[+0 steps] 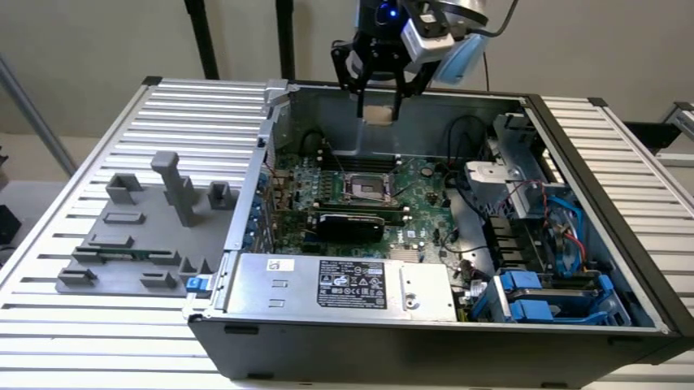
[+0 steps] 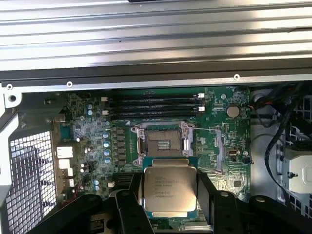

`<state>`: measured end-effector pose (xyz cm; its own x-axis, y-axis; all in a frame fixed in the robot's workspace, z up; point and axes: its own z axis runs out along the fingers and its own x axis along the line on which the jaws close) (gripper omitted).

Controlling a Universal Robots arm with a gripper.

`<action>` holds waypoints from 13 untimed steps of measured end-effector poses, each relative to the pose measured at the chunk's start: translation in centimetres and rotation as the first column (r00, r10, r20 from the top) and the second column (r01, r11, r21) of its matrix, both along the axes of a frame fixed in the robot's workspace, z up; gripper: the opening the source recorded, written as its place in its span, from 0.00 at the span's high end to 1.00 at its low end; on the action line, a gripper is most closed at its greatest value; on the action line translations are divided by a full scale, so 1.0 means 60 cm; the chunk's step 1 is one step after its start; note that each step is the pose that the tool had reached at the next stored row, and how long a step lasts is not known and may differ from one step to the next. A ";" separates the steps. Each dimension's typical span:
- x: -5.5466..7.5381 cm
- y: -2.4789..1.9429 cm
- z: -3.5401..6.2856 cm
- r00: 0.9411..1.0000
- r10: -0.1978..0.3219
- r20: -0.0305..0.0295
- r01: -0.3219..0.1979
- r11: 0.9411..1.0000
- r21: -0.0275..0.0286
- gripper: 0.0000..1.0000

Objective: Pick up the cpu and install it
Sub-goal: 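Place the cpu into insertion slot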

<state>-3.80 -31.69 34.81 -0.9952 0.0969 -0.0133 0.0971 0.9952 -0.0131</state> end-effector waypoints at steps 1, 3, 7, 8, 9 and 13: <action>0.000 0.0000 -0.001 1.000 -0.017 0.000 0.017 1.000 0.000 0.46; 0.000 0.0000 -0.002 0.999 -0.054 0.000 0.054 0.999 0.000 0.46; 0.000 0.0000 -0.006 0.992 -0.126 0.000 0.126 0.992 0.000 0.46; 0.000 0.0000 -0.008 0.990 -0.144 0.000 0.144 0.990 0.000 0.46; 0.000 0.0000 -0.010 0.987 -0.162 0.000 0.162 0.987 0.000 0.46; 0.000 0.0000 -0.017 0.972 -0.234 0.000 0.234 0.972 0.000 0.46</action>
<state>-3.80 -31.69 33.79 -0.9450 0.3268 -0.0134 0.3269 0.9450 -0.0131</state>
